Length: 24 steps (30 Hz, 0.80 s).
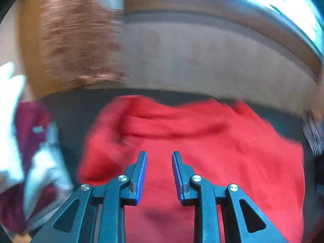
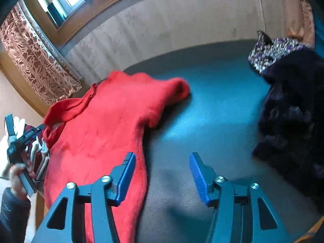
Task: Fold clothes
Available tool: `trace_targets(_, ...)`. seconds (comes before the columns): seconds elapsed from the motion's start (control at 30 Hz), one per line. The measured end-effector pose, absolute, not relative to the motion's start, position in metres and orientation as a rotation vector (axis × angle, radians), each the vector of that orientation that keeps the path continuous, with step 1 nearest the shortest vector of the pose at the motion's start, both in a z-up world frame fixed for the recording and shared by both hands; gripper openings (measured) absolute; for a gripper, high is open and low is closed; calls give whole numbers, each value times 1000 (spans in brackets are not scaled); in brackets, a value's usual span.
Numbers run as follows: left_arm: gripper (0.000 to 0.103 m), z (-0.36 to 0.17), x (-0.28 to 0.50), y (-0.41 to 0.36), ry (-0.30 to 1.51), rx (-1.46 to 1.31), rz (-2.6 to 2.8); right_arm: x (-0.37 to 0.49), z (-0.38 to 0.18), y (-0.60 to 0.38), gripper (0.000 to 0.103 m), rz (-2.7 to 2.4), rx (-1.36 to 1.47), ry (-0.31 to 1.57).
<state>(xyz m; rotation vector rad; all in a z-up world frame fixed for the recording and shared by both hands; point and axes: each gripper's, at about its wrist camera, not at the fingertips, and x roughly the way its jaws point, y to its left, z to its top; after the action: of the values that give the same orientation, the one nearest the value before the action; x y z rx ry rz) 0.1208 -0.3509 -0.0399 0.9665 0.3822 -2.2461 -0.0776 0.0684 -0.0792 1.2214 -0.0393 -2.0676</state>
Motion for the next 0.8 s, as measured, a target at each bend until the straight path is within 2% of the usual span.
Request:
trace_targets(0.03,25,-47,109,-348,365,1026,-2281,-79,-81,65,72,-2062,1229,-53)
trace_targets(0.17,25,-77,64,-384,375,1160,-2266,-87,-90,53,74,-2052,1222,-94)
trace_targets(0.27,25,-94,47,-414,463,1181,-2189,-94,-100,45,77,-2065,1218,-93)
trace_targets(0.3,28,-95,43,-430,473,1172,-2167,-95,-105,43,79,-2062,1233,-97)
trace_targets(0.37,28,-97,35,-462,480,1158,-2108,-98,-117,41,81,-2055,1249,-113)
trace_targets(0.43,28,-93,37,-503,499,1114,-1958,-97,-118,40,94,-2044,1205,-121)
trace_targets(0.5,27,-84,58,-542,639,992,-1810,-93,-120,35,103,-2038,1155,-107)
trace_targets(0.57,24,-72,83,-561,746,855,-1714,-87,-122,31,103,-2065,1110,-56)
trace_targets(0.67,25,-56,107,-552,769,703,-1703,-91,-124,33,103,-2049,1102,-84)
trace_targets(0.8,28,-54,104,-488,692,680,-1849,-101,-126,44,103,-1993,1101,-221)
